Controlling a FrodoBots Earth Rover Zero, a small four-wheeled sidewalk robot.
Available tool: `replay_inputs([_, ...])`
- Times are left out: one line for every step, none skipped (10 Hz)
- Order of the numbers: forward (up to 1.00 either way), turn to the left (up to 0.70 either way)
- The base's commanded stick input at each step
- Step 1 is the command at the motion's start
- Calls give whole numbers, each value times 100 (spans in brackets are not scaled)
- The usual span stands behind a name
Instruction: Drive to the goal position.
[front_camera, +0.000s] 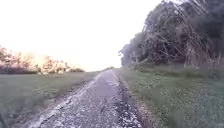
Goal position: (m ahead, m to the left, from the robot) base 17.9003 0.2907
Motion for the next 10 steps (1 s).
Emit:
replay_inputs([0,0])
replay_inputs([30,0])
replay_inputs([0,0])
replay_inputs([0,0])
replay_inputs([0,0])
replay_inputs([0,0])
replay_inputs([0,0])
replay_inputs([0,0])
replay_inputs([0,0])
replay_inputs([0,0])
